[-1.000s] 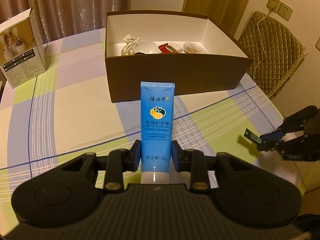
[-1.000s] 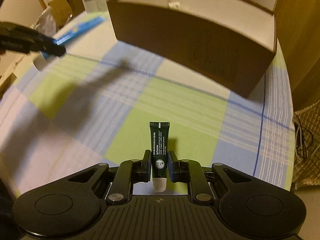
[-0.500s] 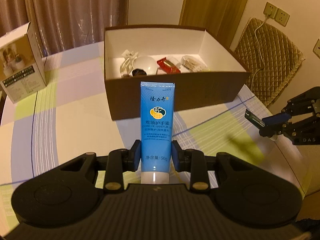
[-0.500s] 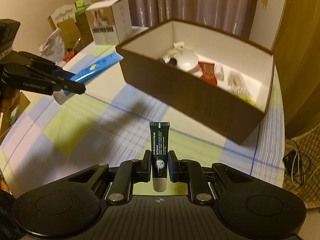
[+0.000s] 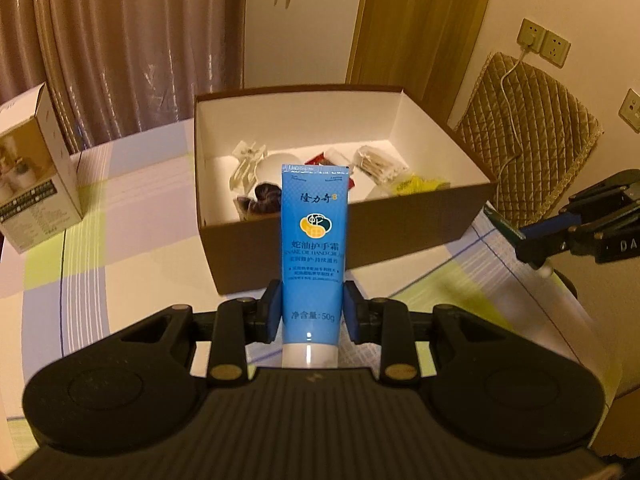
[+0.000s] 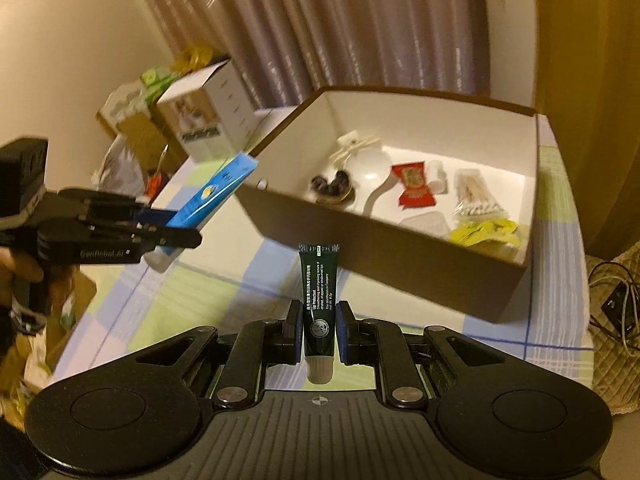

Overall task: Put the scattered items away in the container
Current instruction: 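Carry the blue tube in the left tool and green tube in the right tool into the box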

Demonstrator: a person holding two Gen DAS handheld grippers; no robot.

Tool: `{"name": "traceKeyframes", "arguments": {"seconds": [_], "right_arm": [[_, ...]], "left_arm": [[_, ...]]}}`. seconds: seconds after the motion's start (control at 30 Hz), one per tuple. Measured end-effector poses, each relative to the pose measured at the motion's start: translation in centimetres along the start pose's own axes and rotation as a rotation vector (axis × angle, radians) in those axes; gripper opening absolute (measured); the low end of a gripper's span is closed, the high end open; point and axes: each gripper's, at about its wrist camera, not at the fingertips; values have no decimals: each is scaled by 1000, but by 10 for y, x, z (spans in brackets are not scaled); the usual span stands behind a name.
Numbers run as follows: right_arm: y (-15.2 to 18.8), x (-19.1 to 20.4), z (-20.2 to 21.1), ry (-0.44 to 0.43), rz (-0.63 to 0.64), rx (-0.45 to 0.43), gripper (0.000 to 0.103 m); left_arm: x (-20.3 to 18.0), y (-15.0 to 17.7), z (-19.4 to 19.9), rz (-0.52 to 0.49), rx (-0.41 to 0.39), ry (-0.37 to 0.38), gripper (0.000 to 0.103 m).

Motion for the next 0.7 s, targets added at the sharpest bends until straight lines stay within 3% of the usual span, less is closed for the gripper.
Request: {"name": "traceKeyframes", "arguments": {"seconds": [0.33, 0.7], "right_arm": [[-33, -21, 10, 31, -54, -89, 19], [-78, -34, -4, 87, -49, -112, 19]], "left_arm": [[13, -26, -9, -20, -33, -4, 26], [21, -62, -24, -70, -71, -3, 26]]}}
Point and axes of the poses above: each gripper's, at about its wrist camera, not at the fingertips, and z roughly against the way its jaws point, x to its left, y to its underside, and after that the axes turned 15 degrees about -z, right-handed
